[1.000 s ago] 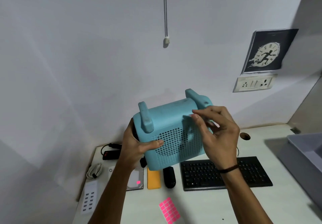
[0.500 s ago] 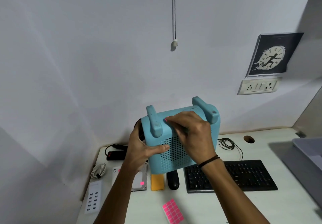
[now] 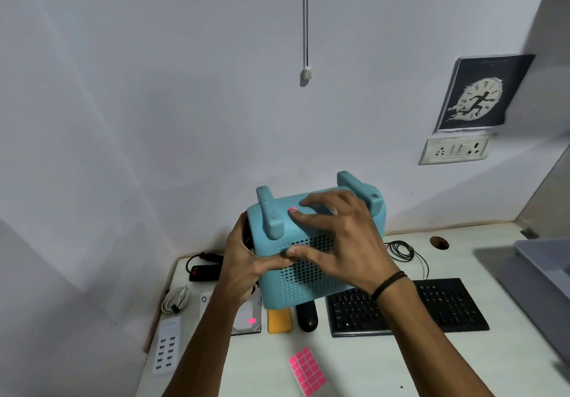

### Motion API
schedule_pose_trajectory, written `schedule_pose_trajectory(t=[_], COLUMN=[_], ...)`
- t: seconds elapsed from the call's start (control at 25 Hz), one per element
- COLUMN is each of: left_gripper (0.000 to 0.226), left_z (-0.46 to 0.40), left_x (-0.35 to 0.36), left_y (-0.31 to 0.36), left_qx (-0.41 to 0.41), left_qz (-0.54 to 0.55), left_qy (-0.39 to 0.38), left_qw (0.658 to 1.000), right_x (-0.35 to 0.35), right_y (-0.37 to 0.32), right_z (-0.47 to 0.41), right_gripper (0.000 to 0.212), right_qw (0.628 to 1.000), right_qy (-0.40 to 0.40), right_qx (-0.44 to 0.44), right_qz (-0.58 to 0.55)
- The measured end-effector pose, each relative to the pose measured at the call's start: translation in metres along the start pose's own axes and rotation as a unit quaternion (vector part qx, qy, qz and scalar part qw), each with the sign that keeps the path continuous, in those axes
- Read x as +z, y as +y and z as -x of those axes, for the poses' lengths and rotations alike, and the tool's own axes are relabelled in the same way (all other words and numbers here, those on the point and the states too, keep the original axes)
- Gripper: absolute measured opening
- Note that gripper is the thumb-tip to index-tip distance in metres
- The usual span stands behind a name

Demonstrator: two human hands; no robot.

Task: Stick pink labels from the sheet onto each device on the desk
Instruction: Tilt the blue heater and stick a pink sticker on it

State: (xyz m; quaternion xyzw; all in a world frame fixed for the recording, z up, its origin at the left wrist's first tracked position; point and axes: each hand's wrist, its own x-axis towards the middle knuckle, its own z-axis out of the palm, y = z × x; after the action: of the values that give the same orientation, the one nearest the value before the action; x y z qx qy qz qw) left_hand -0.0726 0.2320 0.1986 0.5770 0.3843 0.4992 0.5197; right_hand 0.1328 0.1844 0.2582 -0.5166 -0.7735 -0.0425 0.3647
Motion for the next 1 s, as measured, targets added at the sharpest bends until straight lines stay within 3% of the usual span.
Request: schedule_pose_trajectory(t=[0.2, 0.52, 0.6, 0.72, 0.84, 0.92, 1.0], left_gripper=[0.098, 0.091, 0.090, 0.087, 0.079, 0.075, 0.071], left_z=[0.004, 0.010, 0.012, 0.008, 0.003, 0.002, -0.001], left_x=[-0.002, 0.009, 0.014, 0.018, 0.022, 0.023, 0.025], left_y=[0.005, 0.010, 0.011, 0.016, 0.019, 0.020, 0.020], left_qx=[0.000, -0.006, -0.007, -0.008, -0.002, -0.014, -0.024], left_qz=[-0.025, 0.021, 0.019, 0.026, 0.033, 0.077, 0.127], left_qy=[-0.010, -0.015, -0.029, -0.051, -0.080, -0.080, -0.081], left_qw=[1.000, 1.000, 0.999, 0.998, 0.996, 0.994, 0.988], right_x=[-0.005, -0.009, -0.013, -0.033, -0.074, -0.094, -0.090], right_y=[0.002, -0.017, -0.013, -0.002, 0.018, 0.048, 0.081], right_z=[0.007, -0.002, -0.005, -0.003, 0.001, 0.004, 0.016], right_gripper=[0.042, 0.065, 0.066, 0.066, 0.069, 0.074, 0.088], right_qw=[0.998, 0.990, 0.990, 0.996, 0.969, 0.930, 0.858], right_qy=[0.030, -0.023, -0.024, 0.043, 0.175, 0.239, 0.229], right_qx=[-0.021, 0.026, 0.032, 0.071, 0.080, 0.123, 0.243], right_qz=[-0.048, 0.135, 0.135, -0.033, -0.157, -0.252, -0.391])
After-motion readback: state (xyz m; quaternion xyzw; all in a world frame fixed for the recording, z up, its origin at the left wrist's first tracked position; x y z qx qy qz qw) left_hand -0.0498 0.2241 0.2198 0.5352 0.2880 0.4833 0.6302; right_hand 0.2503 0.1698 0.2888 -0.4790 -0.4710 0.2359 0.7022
